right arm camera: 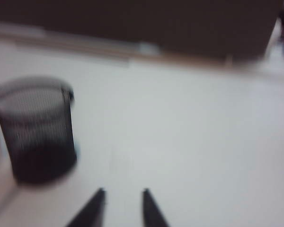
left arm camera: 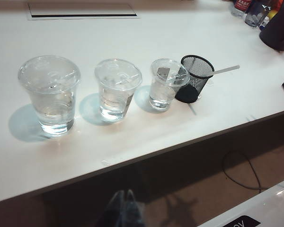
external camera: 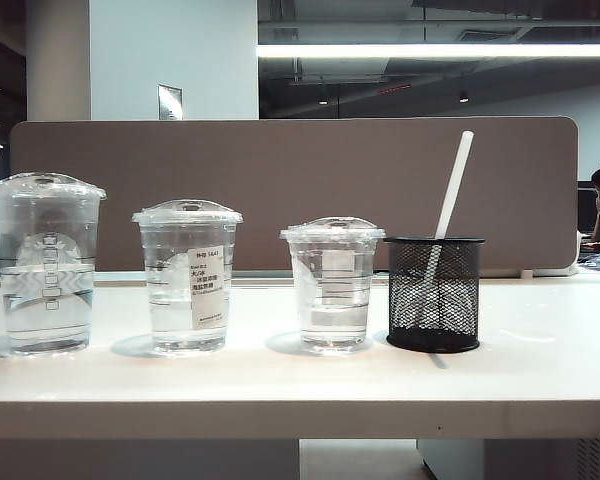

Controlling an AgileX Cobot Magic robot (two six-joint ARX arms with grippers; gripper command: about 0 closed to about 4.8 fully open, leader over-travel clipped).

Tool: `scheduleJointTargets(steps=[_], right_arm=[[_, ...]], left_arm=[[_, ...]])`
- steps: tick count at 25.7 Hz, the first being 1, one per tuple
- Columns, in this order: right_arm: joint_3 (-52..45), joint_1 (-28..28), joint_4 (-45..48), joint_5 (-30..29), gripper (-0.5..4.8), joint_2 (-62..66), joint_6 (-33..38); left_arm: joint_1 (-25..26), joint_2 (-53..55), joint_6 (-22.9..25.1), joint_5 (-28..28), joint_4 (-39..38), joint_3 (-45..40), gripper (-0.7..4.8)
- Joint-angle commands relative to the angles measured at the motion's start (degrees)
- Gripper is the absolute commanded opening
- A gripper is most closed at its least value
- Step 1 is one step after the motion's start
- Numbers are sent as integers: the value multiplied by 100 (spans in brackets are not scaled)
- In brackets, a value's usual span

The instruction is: Pick up the straw and insert it into the medium coffee cup.

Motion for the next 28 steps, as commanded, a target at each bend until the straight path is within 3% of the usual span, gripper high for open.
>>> scheduleJointTargets(steps=[1,4,8,14,17,22,28], right_arm=[[557,-15,1469,149,94,-4,15],[1386,-15,2262,955,94,20,-28],[2778,-11,2907,1945,94,269,-686],[4861,-4,4363,2022,93,1711,-726],[5622,-4,4280,1792,27,2424,-761],[6756,-7,3526,2065,33,3849,-1327],[6861,-15,2736,2157,-7,4780,-1322]], left_arm=[[2,9,-15,22,37,11,-4],[2,9,-15,22,37,11,-4],[2,9,-15,22,37,11,-4],[2,9,-15,22,35,11,-4],[2,9,-15,22,37,11,-4],[2,9,-15,22,37,11,-4],[2,9,-13,24,37,11,-4]])
